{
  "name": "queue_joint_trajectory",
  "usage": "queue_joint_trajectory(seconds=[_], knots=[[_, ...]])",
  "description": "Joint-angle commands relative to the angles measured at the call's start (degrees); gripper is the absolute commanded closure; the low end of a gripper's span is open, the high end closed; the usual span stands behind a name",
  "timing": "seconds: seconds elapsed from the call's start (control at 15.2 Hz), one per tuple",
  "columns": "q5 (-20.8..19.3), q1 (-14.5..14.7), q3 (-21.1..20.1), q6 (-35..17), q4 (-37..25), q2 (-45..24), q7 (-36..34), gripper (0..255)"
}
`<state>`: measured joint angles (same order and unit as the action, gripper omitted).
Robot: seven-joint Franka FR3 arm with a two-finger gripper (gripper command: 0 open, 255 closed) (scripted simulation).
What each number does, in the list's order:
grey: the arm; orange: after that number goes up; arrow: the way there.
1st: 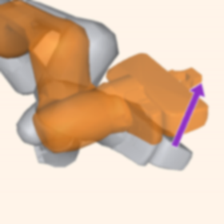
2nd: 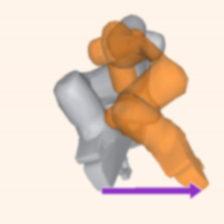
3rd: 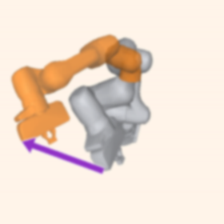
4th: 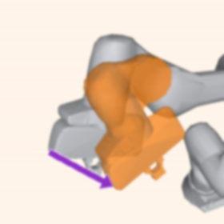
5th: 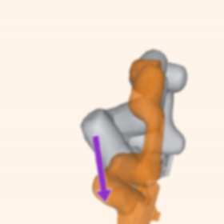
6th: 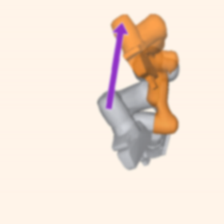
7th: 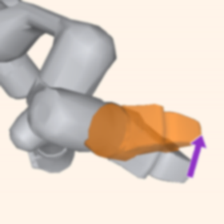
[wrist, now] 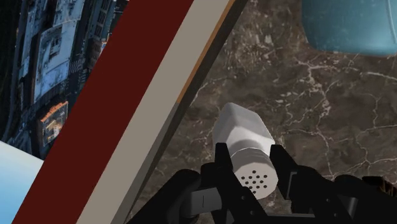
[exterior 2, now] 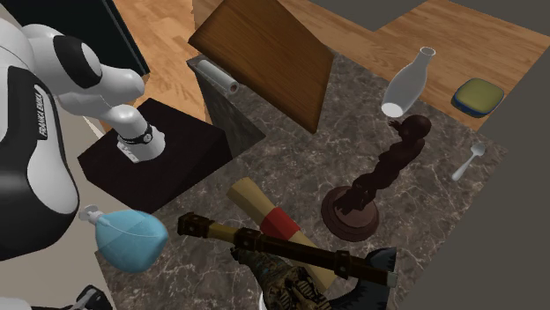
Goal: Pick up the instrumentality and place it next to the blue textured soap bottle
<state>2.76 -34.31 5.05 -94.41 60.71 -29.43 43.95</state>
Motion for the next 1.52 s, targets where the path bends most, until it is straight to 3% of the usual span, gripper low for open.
queue_joint_trajectory(seconds=[0.0,0.99,1.45], knots=[[0.0,0.1,0.0,-2.1,2.7,0.7,0.1,255],[-0.1,0.5,0.0,-14.7,16.7,2.0,0.2,255],[-0.1,0.5,0.0,-14.7,16.7,2.0,0.2,255]])
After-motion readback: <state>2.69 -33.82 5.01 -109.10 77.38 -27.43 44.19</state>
